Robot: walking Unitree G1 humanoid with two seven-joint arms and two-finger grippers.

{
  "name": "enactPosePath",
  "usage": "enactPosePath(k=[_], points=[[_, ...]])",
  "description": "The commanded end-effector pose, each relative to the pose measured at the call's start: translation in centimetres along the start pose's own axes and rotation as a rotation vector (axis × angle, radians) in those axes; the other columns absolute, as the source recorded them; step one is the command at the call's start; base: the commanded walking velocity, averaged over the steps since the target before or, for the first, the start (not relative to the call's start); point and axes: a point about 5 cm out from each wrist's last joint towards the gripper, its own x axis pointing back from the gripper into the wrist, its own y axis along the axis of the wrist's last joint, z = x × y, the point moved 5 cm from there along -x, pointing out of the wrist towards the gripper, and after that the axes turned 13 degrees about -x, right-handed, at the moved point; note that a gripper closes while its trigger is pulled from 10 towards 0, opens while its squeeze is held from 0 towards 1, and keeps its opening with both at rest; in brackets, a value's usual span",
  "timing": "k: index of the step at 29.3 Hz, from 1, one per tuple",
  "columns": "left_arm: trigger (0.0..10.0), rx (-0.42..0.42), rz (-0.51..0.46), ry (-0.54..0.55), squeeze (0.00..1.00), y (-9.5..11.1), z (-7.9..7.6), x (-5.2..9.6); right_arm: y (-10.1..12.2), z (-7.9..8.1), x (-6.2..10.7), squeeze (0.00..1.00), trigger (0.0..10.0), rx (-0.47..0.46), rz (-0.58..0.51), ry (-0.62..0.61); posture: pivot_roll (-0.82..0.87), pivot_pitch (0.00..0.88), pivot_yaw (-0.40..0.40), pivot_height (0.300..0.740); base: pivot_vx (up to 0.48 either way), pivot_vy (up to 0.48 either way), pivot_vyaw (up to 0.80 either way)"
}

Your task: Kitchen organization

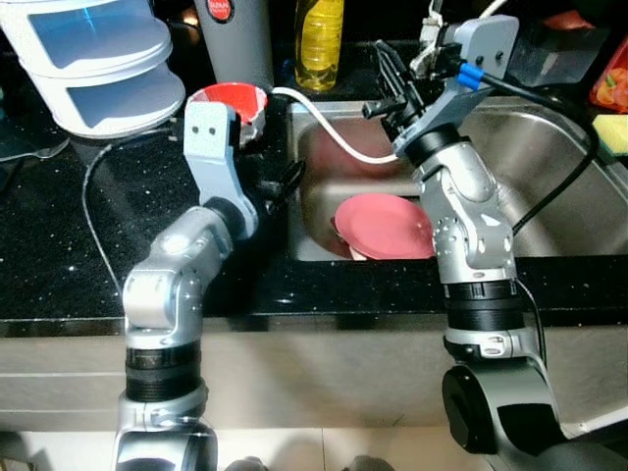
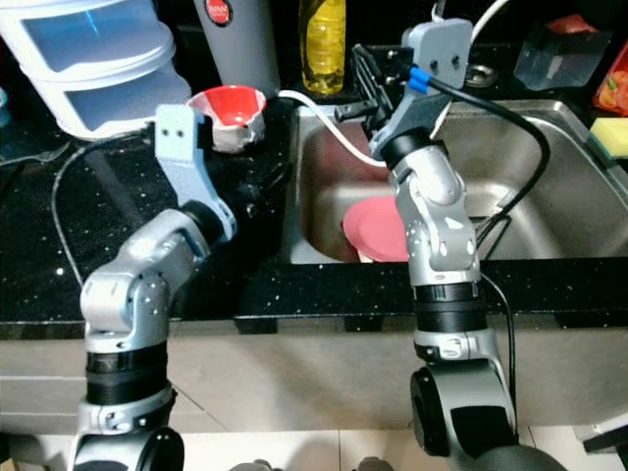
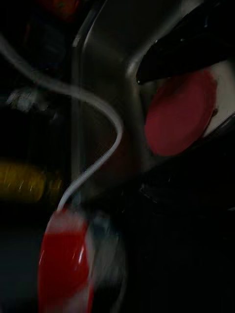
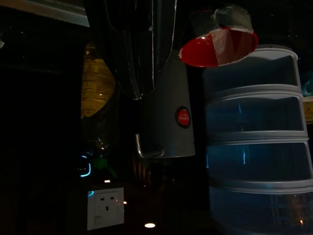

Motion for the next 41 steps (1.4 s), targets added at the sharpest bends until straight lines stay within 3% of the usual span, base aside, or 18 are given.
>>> enactPosePath(k=[1,5,11,18,23,24,25,26,32,34,36,38,41], points=[[10.0,-0.006,0.070,0.161,0.00,-0.8,3.3,0.4,0.4,0.3,-0.1,0.00,10.0,-0.012,-0.017,0.013,0.06,0.041,0.023,0.740,0.000,0.000,0.00],[10.0,-0.040,0.146,0.197,0.00,-2.1,3.9,0.4,0.4,0.2,-0.1,0.00,10.0,-0.008,-0.019,0.012,0.05,0.039,0.022,0.740,0.000,0.000,0.00],[10.0,-0.030,0.295,0.100,0.00,-5.4,1.7,-0.9,0.5,0.2,-0.1,0.00,10.0,0.000,-0.019,0.017,0.05,0.032,0.025,0.740,0.000,0.000,0.00],[10.0,-0.044,0.346,0.086,0.00,-7.0,1.4,-1.8,0.6,0.2,-0.1,0.00,10.0,0.003,-0.024,0.015,0.04,0.023,0.035,0.740,0.000,0.000,0.00],[9.9,-0.027,0.404,0.088,0.00,-8.7,1.5,-1.6,0.7,0.0,0.0,0.00,10.0,0.008,-0.027,0.005,0.03,0.017,0.046,0.740,0.000,0.000,0.00],[8.7,-0.026,0.439,0.100,0.00,-9.4,1.7,-1.4,0.7,0.0,0.1,0.00,10.0,0.009,-0.028,0.004,0.03,0.017,0.046,0.740,0.000,0.000,0.00],[2.1,-0.026,0.474,0.118,0.00,-10.1,1.9,-1.1,0.7,-0.1,0.1,0.00,10.0,0.010,-0.028,0.003,0.03,0.013,0.050,0.740,0.000,0.000,0.00],[0.0,-0.011,0.507,0.135,0.00,-10.9,2.1,-0.8,0.7,-0.1,0.1,0.00,10.0,0.010,-0.028,0.003,0.03,0.012,0.050,0.740,0.000,0.000,0.00],[0.0,0.162,0.585,0.236,0.00,-13.0,2.4,0.1,-0.1,0.6,0.1,0.00,10.0,0.023,0.027,0.055,0.03,0.010,0.044,0.740,0.000,0.000,0.00],[0.0,0.167,0.592,0.243,0.00,-13.2,2.4,0.2,-0.9,0.9,0.1,0.00,10.0,0.065,0.083,0.089,0.03,0.011,0.043,0.740,0.000,0.000,0.00],[0.0,0.138,0.594,0.241,0.00,-13.2,2.3,0.1,-3.2,0.8,0.7,0.00,10.0,0.142,0.218,0.134,0.04,0.013,0.038,0.740,0.000,0.000,0.00],[0.0,0.138,0.594,0.241,0.00,-13.2,2.3,0.1,-3.2,0.8,0.7,0.00,10.0,0.142,0.218,0.134,0.04,0.013,0.038,0.740,0.000,0.000,0.00],[0.0,0.109,0.586,0.243,0.00,-13.0,2.4,0.0,-6.8,-0.4,2.7,0.00,10.0,0.216,0.465,0.195,0.04,0.017,0.037,0.740,0.000,0.000,0.00]])
